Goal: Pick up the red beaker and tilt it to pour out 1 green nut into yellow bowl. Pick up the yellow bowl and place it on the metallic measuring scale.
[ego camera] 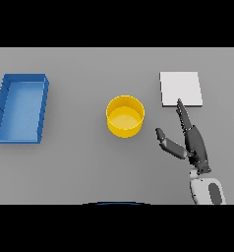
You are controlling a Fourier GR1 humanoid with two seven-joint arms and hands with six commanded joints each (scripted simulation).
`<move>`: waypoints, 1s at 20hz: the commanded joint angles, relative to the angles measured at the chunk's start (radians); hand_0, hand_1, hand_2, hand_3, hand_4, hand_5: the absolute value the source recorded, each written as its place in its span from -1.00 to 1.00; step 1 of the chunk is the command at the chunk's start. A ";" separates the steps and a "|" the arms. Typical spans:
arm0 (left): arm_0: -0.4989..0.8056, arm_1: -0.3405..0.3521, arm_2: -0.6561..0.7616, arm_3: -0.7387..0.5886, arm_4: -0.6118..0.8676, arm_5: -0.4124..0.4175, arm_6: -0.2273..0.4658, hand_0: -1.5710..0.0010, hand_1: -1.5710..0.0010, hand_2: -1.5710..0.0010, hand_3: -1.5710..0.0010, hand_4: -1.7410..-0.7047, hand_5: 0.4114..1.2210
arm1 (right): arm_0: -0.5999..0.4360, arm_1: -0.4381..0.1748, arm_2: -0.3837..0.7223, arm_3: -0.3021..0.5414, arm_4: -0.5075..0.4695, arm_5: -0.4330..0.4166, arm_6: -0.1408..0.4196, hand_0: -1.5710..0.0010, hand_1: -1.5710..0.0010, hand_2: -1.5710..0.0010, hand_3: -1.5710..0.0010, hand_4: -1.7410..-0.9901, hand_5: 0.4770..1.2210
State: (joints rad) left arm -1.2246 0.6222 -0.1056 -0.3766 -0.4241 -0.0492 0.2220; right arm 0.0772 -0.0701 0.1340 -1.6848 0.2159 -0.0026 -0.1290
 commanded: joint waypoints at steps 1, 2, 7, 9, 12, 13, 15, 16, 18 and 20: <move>0.038 0.003 0.022 -0.029 0.029 0.022 0.046 -1.00 -1.00 -1.00 -0.99 -1.00 1.00 | -0.008 0.000 -0.002 0.003 -0.006 0.003 -0.001 1.00 1.00 1.00 1.00 0.60 -0.54; 0.093 0.007 0.041 -0.068 0.059 0.037 0.079 -1.00 -1.00 -1.00 -1.00 -1.00 1.00 | -0.005 -0.004 -0.002 -0.003 -0.010 0.009 -0.005 1.00 1.00 1.00 1.00 0.62 -0.52; 0.405 -0.024 0.073 -0.368 0.179 0.112 0.154 -1.00 -1.00 -1.00 -1.00 -1.00 1.00 | 0.004 -0.004 0.002 -0.011 -0.008 0.008 -0.031 1.00 1.00 1.00 1.00 0.57 -0.46; 0.516 -0.036 0.080 -0.460 0.208 0.137 0.179 -1.00 -1.00 -1.00 -1.00 -1.00 1.00 | 0.015 -0.008 0.004 -0.013 0.000 0.006 -0.031 1.00 1.00 1.00 1.00 0.53 -0.46; 0.617 -0.062 0.076 -0.584 0.235 0.170 0.224 -1.00 -1.00 -1.00 -1.00 -1.00 0.70 | 0.005 -0.010 -0.001 0.004 -0.002 0.008 -0.029 1.00 1.00 1.00 1.00 0.52 -0.46; 0.639 -0.066 0.074 -0.611 0.237 0.178 0.249 -1.00 -1.00 -1.00 -1.00 -1.00 0.58 | 0.010 -0.007 0.004 -0.003 0.001 0.007 -0.033 1.00 1.00 1.00 1.00 0.53 -0.47; 0.672 -0.075 0.074 -0.646 0.244 0.192 0.281 -1.00 -1.00 -1.00 -1.00 -1.00 0.27 | 0.023 -0.010 0.002 -0.017 -0.010 0.014 -0.034 1.00 1.00 1.00 1.00 0.55 -0.48; 0.681 -0.065 0.080 -0.672 0.252 0.183 0.310 -1.00 -1.00 -1.00 -1.00 -0.83 0.13 | 0.020 -0.007 -0.001 -0.012 -0.015 0.014 -0.024 1.00 1.00 1.00 1.00 0.56 -0.48; 0.707 -0.052 0.065 -0.741 0.281 0.111 0.305 -0.87 -0.71 -0.63 -0.68 -0.28 -0.10 | 0.016 -0.006 0.001 -0.014 -0.013 0.013 -0.010 1.00 1.00 1.00 1.00 0.57 -0.48; 0.730 -0.047 0.070 -0.789 0.343 0.036 0.306 -0.20 -0.09 -0.04 -0.07 0.19 -0.27 | 0.015 -0.006 0.000 -0.011 -0.010 0.009 -0.017 1.00 1.00 1.00 1.00 0.58 -0.48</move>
State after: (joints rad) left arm -0.4948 0.5747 -0.0355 -1.1656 -0.0806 -0.0138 0.5251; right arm 0.0929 -0.0761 0.1341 -1.6955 0.2058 0.0072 -0.1463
